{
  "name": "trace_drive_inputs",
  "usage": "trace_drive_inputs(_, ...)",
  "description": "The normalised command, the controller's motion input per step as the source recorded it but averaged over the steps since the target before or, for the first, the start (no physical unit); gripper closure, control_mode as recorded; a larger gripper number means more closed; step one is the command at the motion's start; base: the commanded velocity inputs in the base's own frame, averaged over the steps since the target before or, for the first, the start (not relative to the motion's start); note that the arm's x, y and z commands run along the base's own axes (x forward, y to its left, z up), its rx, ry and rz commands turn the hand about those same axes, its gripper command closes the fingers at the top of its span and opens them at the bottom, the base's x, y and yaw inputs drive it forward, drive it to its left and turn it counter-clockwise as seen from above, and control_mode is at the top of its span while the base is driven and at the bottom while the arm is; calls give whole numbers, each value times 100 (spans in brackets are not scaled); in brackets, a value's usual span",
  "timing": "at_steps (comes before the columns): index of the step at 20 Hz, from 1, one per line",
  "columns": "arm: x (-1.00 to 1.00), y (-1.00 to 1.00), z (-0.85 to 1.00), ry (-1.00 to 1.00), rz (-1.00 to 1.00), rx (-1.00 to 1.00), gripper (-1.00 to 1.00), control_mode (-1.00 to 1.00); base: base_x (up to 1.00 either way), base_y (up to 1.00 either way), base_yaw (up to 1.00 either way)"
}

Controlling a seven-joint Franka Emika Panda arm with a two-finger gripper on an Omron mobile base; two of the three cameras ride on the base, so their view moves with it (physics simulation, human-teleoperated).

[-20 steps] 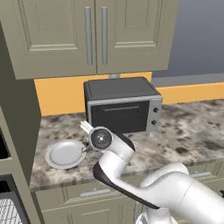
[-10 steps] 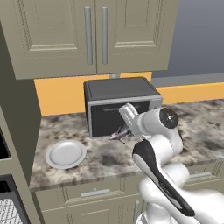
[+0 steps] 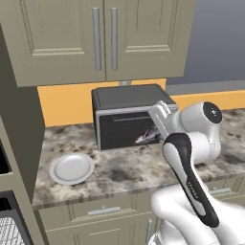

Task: Place the fish on the top rack of the oven, and slide the tray back inside. Close the oven door.

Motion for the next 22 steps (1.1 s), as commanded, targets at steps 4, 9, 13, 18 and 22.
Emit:
trace_drive_inputs(4,0,0,0,0,0,0,100,100,-53,0,14)
trace_drive_inputs(9,0,0,0,0,0,0,100,100,-51,28,37)
trace_drive_inputs(13,0,0,0,0,0,0,100,100,0,58,62)
trace_drive_inputs(18,0,0,0,0,0,0,100,100,16,71,63)
trace_drive_inputs(22,0,0,0,0,0,0,100,100,20,58,56)
